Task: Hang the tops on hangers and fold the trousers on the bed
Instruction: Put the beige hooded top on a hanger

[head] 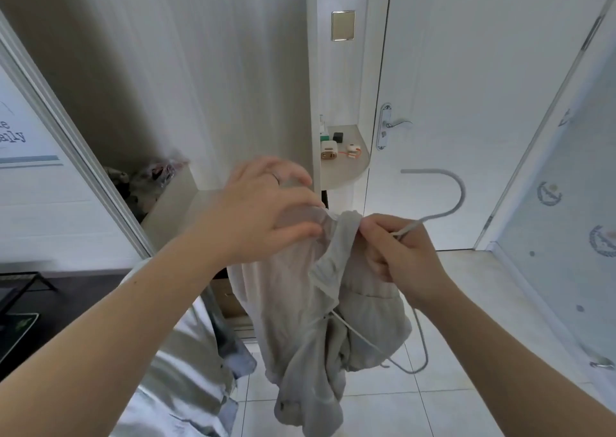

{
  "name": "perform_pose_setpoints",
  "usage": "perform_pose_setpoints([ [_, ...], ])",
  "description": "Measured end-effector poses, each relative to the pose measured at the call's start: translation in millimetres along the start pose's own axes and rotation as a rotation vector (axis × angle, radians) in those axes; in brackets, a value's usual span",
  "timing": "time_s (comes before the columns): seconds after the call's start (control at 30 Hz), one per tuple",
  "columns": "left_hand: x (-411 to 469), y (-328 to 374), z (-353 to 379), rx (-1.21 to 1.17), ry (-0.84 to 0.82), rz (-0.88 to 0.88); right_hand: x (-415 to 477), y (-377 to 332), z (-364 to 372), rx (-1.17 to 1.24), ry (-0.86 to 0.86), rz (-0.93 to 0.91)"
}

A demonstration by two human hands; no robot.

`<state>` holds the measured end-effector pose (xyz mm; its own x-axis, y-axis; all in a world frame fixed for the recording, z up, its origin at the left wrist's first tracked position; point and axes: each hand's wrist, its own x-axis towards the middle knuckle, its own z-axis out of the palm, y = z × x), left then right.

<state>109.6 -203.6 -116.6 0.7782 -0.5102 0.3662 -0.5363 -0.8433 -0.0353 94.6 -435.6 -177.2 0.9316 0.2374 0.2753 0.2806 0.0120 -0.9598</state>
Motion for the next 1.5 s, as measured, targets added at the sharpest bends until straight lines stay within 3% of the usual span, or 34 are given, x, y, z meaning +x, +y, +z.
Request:
perform_pose_setpoints([
  [0.1,-0.4,4.7,10.0,-0.089,-0.100,0.018,9.6,-4.9,-5.1,-0.078,0.003,-0.063],
  [0.2,-2.5,17.9,23.5,-0.095,-0.068,0.001,18.2,-6.1,-5.8,-0.093,0.071,-0.106],
  [0.57,-1.2,39.2,52.0,-0.184,-0.067,-0.013,28.8,-1.6,14.8,-0.323,0.015,-0.180],
  [0.73,-9.4,17.6,65.5,-0.294,0.008,-0.131,19.1,11.4,-3.1,-0.397,0.139,-0.286],
  [0.83,-22.6,7.0,66.3,-0.294,0.189,-0.251,-4.0,33.1,-19.9,-0.503,0.207,-0.415],
  [0.93,-33.4,7.7,62.0,-0.315,0.353,-0.331,-21.4,60.0,-15.7,-0.438,-0.018,-0.180],
  [1.0,-36.1,13.6,59.9,-0.311,0.417,-0.374,-22.4,74.4,0.8,-0.426,-0.227,0.008],
  [1.07,-35.7,18.2,61.8,-0.324,0.452,-0.390,-16.4,81.9,18.9,-0.361,-0.333,0.115],
  [1.33,-54.8,8.2,72.6,-0.348,0.453,-0.535,-35.4,101.0,54.2,-0.276,-0.277,0.010],
  [1.5,-70.2,-3.1,82.0,-0.351,0.447,-0.596,-50.4,116.8,48.4,-0.327,-0.491,0.154],
])
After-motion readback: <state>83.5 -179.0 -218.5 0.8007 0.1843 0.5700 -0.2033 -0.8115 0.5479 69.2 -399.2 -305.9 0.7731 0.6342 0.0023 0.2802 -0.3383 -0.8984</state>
